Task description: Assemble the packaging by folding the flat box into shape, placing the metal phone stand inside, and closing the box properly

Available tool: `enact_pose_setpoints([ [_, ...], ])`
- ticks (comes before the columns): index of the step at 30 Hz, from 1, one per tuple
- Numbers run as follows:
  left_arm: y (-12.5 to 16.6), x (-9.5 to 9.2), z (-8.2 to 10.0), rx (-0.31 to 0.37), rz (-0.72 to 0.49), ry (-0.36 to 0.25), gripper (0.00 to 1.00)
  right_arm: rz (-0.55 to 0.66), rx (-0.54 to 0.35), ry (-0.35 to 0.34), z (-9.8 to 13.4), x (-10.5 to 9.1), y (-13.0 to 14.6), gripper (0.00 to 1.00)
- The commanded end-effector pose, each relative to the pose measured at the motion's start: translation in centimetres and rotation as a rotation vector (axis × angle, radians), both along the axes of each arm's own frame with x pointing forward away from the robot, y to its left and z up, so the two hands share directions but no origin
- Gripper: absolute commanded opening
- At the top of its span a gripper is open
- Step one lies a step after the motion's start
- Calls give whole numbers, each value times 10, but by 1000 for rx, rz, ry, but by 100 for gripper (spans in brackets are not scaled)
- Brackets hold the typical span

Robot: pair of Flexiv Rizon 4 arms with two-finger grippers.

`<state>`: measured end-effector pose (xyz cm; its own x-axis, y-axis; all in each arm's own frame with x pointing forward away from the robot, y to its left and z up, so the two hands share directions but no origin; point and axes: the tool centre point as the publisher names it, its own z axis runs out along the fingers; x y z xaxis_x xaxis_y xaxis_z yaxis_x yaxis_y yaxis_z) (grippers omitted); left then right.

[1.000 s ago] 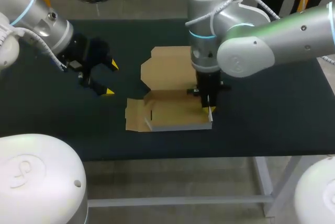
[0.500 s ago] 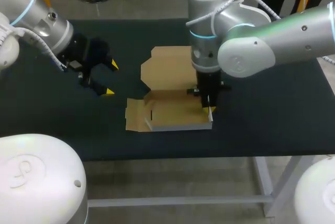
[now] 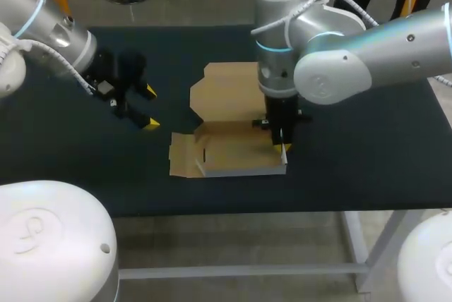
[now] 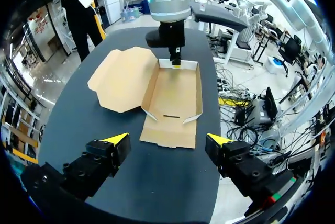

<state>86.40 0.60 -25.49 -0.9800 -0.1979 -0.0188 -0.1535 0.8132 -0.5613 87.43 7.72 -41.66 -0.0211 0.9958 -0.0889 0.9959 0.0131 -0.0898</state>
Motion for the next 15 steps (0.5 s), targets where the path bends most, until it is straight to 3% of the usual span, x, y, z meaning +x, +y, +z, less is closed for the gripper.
enact_pose_setpoints([
  [1,3,-10,-5,-48,618,344,100,1,-1,2,0,0,0,0],
  [4,3,-17,-14,-44,818,374,100,1,-1,2,0,0,0,0],
  [6,3,-20,-19,-68,864,429,100,1,-1,2,0,0,0,0],
  [8,2,-22,-26,-73,943,445,100,1,-1,2,0,0,0,0],
  [11,2,-21,-33,-85,1037,534,100,1,-1,2,0,0,0,0],
  [12,3,-20,-36,-71,1058,560,100,1,-1,2,0,0,0,0],
  [13,2,-18,-39,0,1143,552,100,1,-1,2,0,0,0,0],
  [15,2,-18,-39,0,1143,552,100,1,-1,2,0,0,0,0],
])
